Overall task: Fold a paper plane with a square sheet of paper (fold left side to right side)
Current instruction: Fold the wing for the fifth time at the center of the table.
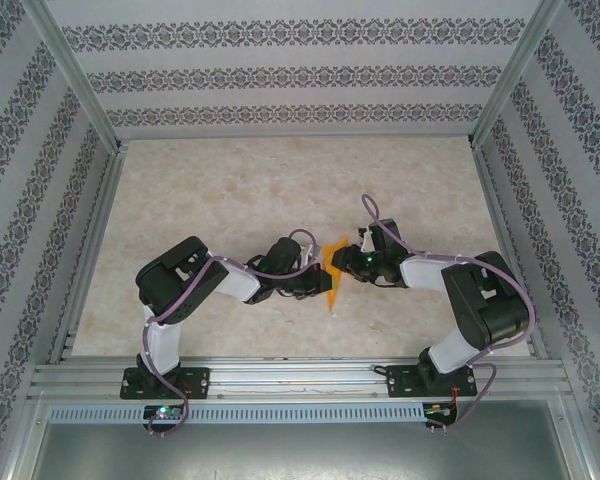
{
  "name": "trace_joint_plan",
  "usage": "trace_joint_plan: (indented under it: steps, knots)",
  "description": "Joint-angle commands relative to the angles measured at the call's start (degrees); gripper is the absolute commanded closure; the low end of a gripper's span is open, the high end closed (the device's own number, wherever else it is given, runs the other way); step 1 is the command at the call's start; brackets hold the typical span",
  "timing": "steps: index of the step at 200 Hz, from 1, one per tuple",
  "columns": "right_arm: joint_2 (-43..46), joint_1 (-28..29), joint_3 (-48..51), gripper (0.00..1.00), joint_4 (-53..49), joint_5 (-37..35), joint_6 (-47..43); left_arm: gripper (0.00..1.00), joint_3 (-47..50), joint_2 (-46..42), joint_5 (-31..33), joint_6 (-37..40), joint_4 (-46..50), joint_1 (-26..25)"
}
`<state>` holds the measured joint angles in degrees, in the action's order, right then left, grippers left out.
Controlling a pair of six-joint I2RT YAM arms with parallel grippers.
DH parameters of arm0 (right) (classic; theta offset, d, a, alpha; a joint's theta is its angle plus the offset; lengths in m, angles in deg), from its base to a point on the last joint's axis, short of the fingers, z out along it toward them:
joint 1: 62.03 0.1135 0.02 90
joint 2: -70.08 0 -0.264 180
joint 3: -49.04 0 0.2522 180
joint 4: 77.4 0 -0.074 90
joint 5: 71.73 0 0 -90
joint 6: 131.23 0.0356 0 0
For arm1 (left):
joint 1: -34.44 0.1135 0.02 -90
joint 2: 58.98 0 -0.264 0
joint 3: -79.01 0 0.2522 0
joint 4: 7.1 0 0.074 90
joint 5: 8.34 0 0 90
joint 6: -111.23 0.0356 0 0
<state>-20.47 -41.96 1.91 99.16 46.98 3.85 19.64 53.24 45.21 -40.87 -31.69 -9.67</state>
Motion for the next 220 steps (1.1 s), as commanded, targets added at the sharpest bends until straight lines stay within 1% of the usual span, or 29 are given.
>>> trace_joint_plan:
  steps: [1, 48, 83, 113, 153, 186, 220]
  knots:
    - [-1.8, 1.1, -1.5, 0.59, -2.6, -2.5, -0.3, 0.9, 0.9, 0.7, -0.7, -1.1, -3.6, 1.0]
    - [-3.7, 1.4, -1.7, 0.61, -3.4, -3.4, -0.5, 0.8, 2.0, -1.1, -0.2, -0.3, -2.6, 1.3]
    - [-3.8, 1.5, -2.0, 0.61, -3.4, -3.1, -0.7, 0.72, 3.6, -3.4, 0.1, 0.3, -2.1, 2.5]
    - [-3.8, 1.5, -1.9, 0.61, -3.5, -3.2, -0.8, 0.67, 3.4, -4.3, -0.1, 1.1, -0.9, 3.5]
    - [-3.9, 1.5, -1.9, 0.61, -3.5, -3.2, -0.6, 0.65, 0.8, -2.2, -1.3, 1.6, 0.2, 4.1]
    - [-3.9, 1.5, -2.0, 0.61, -3.5, -3.3, -0.6, 0.65, -1.9, 0.1, -2.1, 2.6, 1.8, 4.3]
    - [-3.9, 1.5, -2.1, 0.61, -3.6, -3.4, -0.8, 0.68, -3.6, 0.7, -1.4, 4.2, 5.5, 4.6]
